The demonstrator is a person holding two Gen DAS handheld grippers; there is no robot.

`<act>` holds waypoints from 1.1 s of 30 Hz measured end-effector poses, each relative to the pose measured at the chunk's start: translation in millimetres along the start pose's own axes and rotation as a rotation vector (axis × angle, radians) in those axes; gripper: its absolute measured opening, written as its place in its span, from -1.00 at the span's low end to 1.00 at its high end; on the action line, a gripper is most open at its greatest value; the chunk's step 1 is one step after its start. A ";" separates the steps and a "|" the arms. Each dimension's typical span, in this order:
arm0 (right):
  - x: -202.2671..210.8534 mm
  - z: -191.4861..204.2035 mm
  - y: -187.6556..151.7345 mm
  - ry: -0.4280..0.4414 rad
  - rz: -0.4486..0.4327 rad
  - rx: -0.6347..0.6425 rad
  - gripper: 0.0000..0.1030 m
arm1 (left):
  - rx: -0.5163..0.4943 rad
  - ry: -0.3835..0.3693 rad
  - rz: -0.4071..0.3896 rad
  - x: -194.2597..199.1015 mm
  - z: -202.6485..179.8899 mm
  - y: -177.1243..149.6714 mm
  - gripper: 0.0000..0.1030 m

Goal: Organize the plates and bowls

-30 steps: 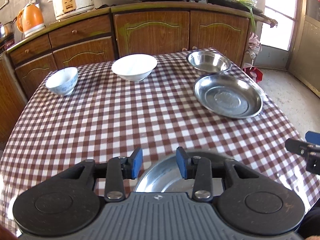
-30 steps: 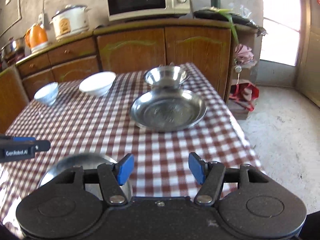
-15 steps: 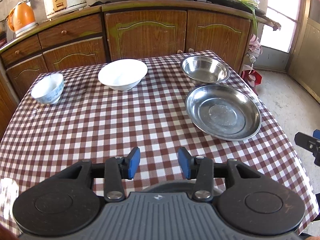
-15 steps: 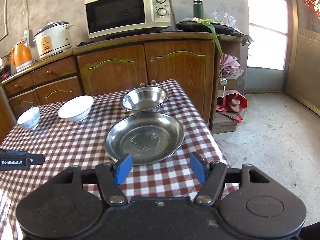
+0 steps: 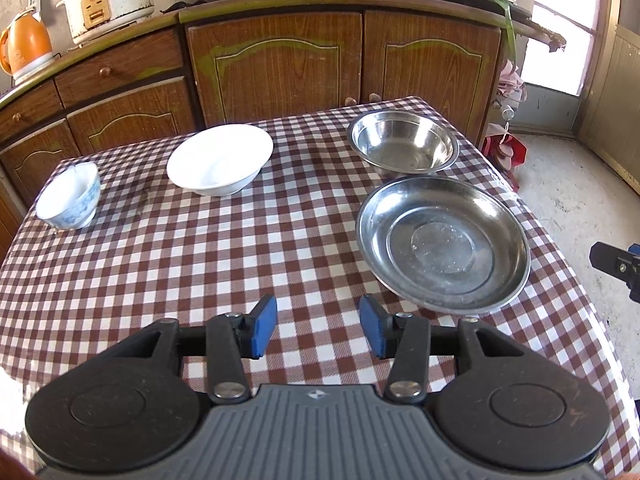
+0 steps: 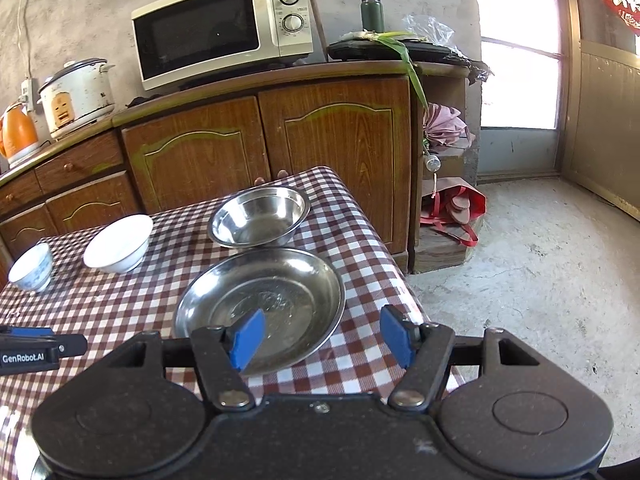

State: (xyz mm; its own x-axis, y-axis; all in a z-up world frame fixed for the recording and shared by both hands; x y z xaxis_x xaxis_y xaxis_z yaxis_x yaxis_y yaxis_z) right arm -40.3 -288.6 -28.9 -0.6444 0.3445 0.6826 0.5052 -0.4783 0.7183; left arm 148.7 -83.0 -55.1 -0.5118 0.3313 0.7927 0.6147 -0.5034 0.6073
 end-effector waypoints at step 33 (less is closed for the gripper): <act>-117.2 -24.6 14.7 -0.025 0.103 -0.036 0.51 | -0.033 -0.009 0.065 -108.6 -24.8 37.4 0.17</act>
State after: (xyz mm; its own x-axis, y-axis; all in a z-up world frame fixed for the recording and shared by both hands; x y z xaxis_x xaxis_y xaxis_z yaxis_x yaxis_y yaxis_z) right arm 28.5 -355.8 -101.6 -0.5751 0.3121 0.7562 0.5469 -0.5408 0.6391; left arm 212.5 -157.6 -119.9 -0.4655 0.3043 0.8311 0.6266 -0.5499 0.5522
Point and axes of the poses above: each gripper's, at about its wrist camera, not at the fingertips, and x roughly against the way its jaws point, z to its left, y to its top, the point moved 1 cm from there along -x, roughly the way its jaws point, and after that the axes turned 6 degrees about z, right-handed, at the moved point
